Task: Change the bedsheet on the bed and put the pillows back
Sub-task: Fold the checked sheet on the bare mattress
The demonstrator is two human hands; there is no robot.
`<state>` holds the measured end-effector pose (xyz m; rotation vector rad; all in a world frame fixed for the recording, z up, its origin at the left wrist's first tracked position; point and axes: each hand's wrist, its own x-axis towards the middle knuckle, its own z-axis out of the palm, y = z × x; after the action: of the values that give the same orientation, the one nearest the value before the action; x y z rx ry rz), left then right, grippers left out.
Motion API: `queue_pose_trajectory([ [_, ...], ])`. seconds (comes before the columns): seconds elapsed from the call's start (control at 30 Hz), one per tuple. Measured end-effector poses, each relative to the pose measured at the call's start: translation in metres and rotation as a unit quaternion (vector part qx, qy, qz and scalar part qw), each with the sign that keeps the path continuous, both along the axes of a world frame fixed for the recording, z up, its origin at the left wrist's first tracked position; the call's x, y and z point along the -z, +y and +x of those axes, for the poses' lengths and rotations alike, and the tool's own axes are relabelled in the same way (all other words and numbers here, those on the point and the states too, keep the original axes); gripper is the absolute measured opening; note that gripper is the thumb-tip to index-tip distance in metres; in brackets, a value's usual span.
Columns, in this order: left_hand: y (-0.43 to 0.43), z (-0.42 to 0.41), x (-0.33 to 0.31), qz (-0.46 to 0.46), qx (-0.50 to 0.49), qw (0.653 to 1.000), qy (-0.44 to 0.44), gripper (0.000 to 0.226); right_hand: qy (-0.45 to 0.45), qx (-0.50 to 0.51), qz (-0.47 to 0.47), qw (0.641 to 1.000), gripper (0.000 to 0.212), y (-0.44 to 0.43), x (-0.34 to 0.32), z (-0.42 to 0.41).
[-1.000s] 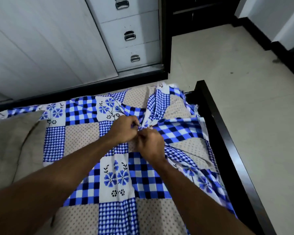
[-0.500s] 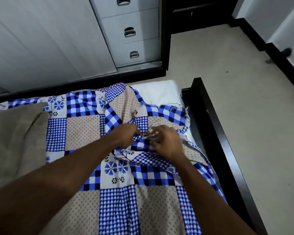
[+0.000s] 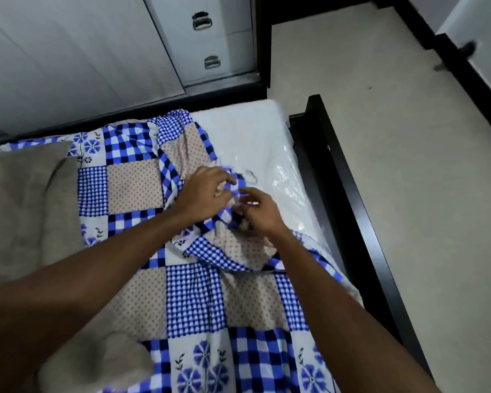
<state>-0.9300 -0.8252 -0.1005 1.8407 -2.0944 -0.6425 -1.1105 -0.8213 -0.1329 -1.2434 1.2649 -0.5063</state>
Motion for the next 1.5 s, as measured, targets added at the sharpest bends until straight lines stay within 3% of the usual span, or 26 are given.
queue_pose_trajectory([
  [0.1, 0.046, -0.038, 0.004, 0.02, 0.024, 0.999, 0.016, 0.034, 0.066, 0.115, -0.077, 0.988, 0.029, 0.031, 0.004, -0.061],
  [0.17, 0.083, -0.069, 0.011, 0.056, 0.07, 0.996, 0.007, 0.037, 0.104, 0.134, -0.062, 0.984, 0.038, 0.071, 0.007, -0.11],
  [0.33, 0.166, -0.161, 0.031, 0.158, 0.193, 0.967, -0.044, 0.058, 0.191, 0.062, 0.02, 0.98, 0.085, 0.186, 0.059, -0.22],
  [0.4, 0.193, -0.193, 0.038, 0.179, 0.226, 0.956, -0.053, 0.068, 0.205, 0.047, 0.066, 0.975, 0.094, 0.227, 0.071, -0.249],
  [0.5, 0.22, -0.226, 0.045, 0.178, 0.237, 0.951, -0.084, 0.08, 0.25, 0.062, 0.116, 0.959, 0.074, 0.278, 0.068, -0.269],
  [0.6, 0.239, -0.247, 0.048, 0.151, 0.236, 0.948, -0.149, 0.092, 0.342, 0.044, 0.049, 0.937, 0.054, 0.304, 0.066, -0.273],
  [0.67, 0.25, -0.253, 0.047, 0.153, 0.228, 0.943, -0.189, 0.101, 0.332, 0.019, 0.019, 0.943, 0.036, 0.315, 0.057, -0.267],
  [0.73, 0.261, -0.255, 0.045, 0.156, 0.229, 0.936, -0.218, 0.103, 0.254, 0.019, 0.009, 0.967, 0.023, 0.327, 0.04, -0.253],
  [0.8, 0.273, -0.259, 0.033, 0.169, 0.245, 0.925, -0.235, 0.087, 0.144, 0.045, 0.023, 0.988, 0.021, 0.347, 0.018, -0.231],
  [0.93, 0.278, -0.236, -0.002, 0.255, 0.275, 0.887, -0.27, 0.031, 0.025, 0.117, 0.106, 0.987, 0.029, 0.37, -0.001, -0.187],
  [1.03, 0.276, -0.196, -0.021, 0.332, 0.234, 0.858, -0.315, 0.027, 0.009, 0.107, 0.098, 0.989, 0.02, 0.368, -0.016, -0.178],
  [1.2, 0.291, -0.13, -0.05, 0.396, 0.224, 0.782, -0.425, 0.03, 0.124, -0.003, 0.076, 0.989, 0.059, 0.387, -0.023, -0.176],
  [1.27, 0.297, -0.111, -0.06, 0.407, 0.199, 0.781, -0.43, 0.015, 0.141, -0.106, 0.118, 0.977, 0.054, 0.41, -0.017, -0.163],
  [1.37, 0.309, -0.087, -0.064, 0.387, 0.164, 0.789, -0.448, 0.004, 0.087, -0.274, 0.173, 0.942, 0.029, 0.444, -0.034, -0.12],
  [1.5, 0.338, -0.052, -0.071, 0.427, 0.099, 0.774, -0.458, 0.022, 0.009, -0.299, 0.19, 0.935, 0.035, 0.479, -0.047, -0.045],
])
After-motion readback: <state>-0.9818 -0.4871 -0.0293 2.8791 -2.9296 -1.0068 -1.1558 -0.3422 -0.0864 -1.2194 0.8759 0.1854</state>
